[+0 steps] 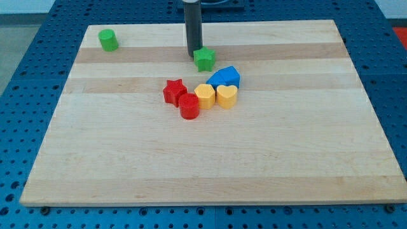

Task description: Push the green star into the yellow hexagon

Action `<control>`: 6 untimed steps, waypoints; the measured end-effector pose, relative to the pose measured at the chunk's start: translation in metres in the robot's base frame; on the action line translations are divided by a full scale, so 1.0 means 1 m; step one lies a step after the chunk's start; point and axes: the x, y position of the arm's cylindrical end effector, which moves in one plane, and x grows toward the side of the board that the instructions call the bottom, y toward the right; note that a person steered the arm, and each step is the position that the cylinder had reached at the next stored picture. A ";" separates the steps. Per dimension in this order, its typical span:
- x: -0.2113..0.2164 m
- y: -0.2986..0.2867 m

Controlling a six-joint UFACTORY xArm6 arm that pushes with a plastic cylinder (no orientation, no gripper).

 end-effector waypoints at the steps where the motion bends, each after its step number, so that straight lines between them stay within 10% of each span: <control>1: 0.007 0.001; 6: 0.010 0.063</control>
